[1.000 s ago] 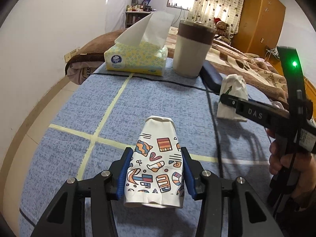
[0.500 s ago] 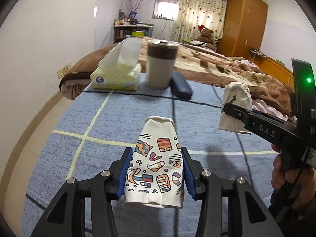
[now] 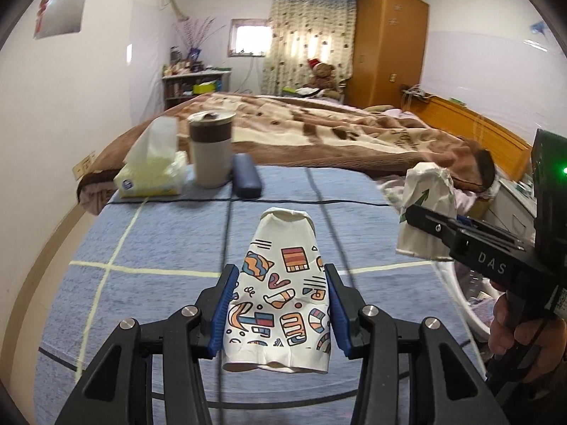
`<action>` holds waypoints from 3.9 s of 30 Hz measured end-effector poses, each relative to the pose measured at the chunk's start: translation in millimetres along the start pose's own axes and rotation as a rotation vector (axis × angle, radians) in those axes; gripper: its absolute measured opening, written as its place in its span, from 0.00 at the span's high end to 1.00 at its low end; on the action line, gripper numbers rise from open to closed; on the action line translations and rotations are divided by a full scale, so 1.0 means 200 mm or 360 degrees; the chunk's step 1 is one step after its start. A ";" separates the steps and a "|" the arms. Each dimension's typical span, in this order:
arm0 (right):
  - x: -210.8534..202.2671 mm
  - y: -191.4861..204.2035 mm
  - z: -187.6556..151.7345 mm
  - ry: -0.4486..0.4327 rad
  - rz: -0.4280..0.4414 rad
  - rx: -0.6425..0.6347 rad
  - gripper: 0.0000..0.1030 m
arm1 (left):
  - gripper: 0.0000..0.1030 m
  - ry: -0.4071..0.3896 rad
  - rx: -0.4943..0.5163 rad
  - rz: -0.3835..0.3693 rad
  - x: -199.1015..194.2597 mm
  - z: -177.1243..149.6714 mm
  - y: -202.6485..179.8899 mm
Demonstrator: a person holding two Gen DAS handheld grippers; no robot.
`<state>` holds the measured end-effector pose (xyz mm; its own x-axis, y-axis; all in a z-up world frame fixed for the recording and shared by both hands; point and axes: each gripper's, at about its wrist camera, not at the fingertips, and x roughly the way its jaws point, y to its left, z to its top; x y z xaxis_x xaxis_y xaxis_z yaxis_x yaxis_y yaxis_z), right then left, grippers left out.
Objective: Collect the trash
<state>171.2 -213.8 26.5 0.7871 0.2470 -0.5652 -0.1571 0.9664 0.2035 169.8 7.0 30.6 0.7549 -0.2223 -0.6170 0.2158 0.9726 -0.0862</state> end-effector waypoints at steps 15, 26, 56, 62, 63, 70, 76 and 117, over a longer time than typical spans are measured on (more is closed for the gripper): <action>-0.35 -0.33 -0.15 -0.0123 -0.0194 0.0192 0.65 | 0.53 -0.0042 0.0198 -0.0228 -0.07 -0.02 -0.51; -0.53 -0.60 -0.25 -0.0160 -0.0398 0.0318 0.65 | 0.53 -0.0018 0.0312 -0.0434 -0.02 -0.02 -0.90; -0.46 -1.00 -0.38 0.0097 -0.0632 0.0467 0.55 | 0.51 0.0170 0.0483 -0.0682 0.37 -0.06 -1.43; -0.44 -1.03 -0.40 0.0122 -0.0636 0.0517 0.38 | 0.38 0.0173 0.0465 -0.0629 0.39 -0.06 -1.40; -0.45 -1.02 -0.40 0.0119 -0.0632 0.0520 0.38 | 0.38 0.0176 0.0465 -0.0629 0.39 -0.06 -1.40; -0.50 -0.99 -0.41 0.0066 -0.0627 0.0541 0.38 | 0.38 0.0156 0.0448 -0.0612 0.33 -0.07 -1.35; -0.58 -0.92 -0.43 0.0016 -0.0603 0.0549 0.38 | 0.37 0.0100 0.0444 -0.0567 0.22 -0.10 -1.30; -0.87 -0.39 -0.68 -0.0329 -0.0823 0.0337 0.38 | 0.36 -0.0191 0.0385 -0.0201 -0.39 -0.51 -1.02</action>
<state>-35.8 -322.2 -0.1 0.8330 -0.2913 -0.4704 0.3832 0.9170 0.1107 4.7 -166.4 16.7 0.7772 -0.3611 -0.5154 0.4433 0.8954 0.0413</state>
